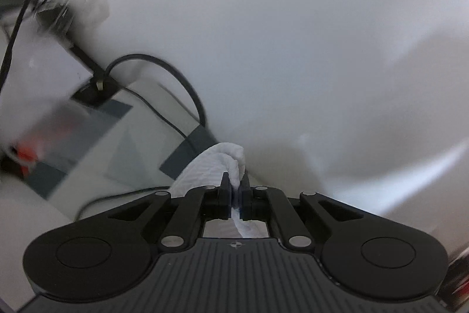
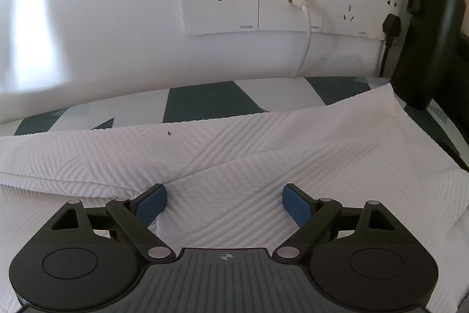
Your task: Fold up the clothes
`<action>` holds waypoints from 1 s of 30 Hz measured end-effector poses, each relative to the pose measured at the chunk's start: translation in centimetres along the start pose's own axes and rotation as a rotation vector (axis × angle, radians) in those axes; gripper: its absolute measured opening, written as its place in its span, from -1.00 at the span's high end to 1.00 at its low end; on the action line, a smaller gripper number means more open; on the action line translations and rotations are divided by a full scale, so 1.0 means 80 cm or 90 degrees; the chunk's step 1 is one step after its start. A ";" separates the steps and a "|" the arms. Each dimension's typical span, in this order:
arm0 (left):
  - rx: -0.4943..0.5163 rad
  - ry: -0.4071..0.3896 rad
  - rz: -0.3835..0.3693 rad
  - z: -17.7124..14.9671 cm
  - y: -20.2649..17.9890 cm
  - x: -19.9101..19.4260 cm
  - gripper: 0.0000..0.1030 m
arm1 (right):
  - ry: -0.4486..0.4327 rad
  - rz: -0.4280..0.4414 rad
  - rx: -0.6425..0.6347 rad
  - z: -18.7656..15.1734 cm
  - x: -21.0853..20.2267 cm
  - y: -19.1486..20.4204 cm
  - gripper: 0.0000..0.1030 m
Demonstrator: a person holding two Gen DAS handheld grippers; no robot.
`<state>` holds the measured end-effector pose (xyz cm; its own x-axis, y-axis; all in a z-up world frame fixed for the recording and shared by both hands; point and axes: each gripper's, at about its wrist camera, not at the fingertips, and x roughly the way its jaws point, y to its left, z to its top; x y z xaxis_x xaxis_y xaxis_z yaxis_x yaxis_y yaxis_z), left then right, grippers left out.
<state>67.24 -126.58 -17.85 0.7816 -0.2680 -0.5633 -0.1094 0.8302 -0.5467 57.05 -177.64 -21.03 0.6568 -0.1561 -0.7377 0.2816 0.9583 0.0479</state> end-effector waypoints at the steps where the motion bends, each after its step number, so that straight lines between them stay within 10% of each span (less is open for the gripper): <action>1: 0.015 0.010 0.018 -0.003 -0.003 0.002 0.92 | 0.000 -0.001 0.001 0.000 0.000 0.000 -0.69; 6: 0.126 -0.011 0.076 -0.014 -0.026 -0.019 0.52 | -0.020 0.007 0.010 0.005 -0.020 -0.007 -0.75; 8: 0.173 -0.036 0.097 -0.014 -0.038 -0.032 -0.10 | -0.033 0.008 0.007 0.007 -0.027 -0.011 -0.83; 13: 0.244 0.004 0.058 -0.019 -0.072 -0.035 -0.50 | -0.035 0.003 0.014 0.014 -0.009 -0.009 -0.83; 21: 0.266 0.169 -0.010 -0.067 -0.113 -0.037 -0.62 | 0.012 -0.012 -0.010 0.013 0.015 -0.002 -0.90; 30: 0.393 0.269 -0.026 -0.143 -0.140 -0.043 -0.74 | -0.006 -0.002 -0.059 -0.013 -0.080 -0.012 -0.97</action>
<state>58.77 -140.56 -16.90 0.4612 -0.3668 -0.8079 0.3769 0.9053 -0.1959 51.85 -177.34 -17.09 0.6622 -0.1609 -0.7319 0.2175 0.9759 -0.0177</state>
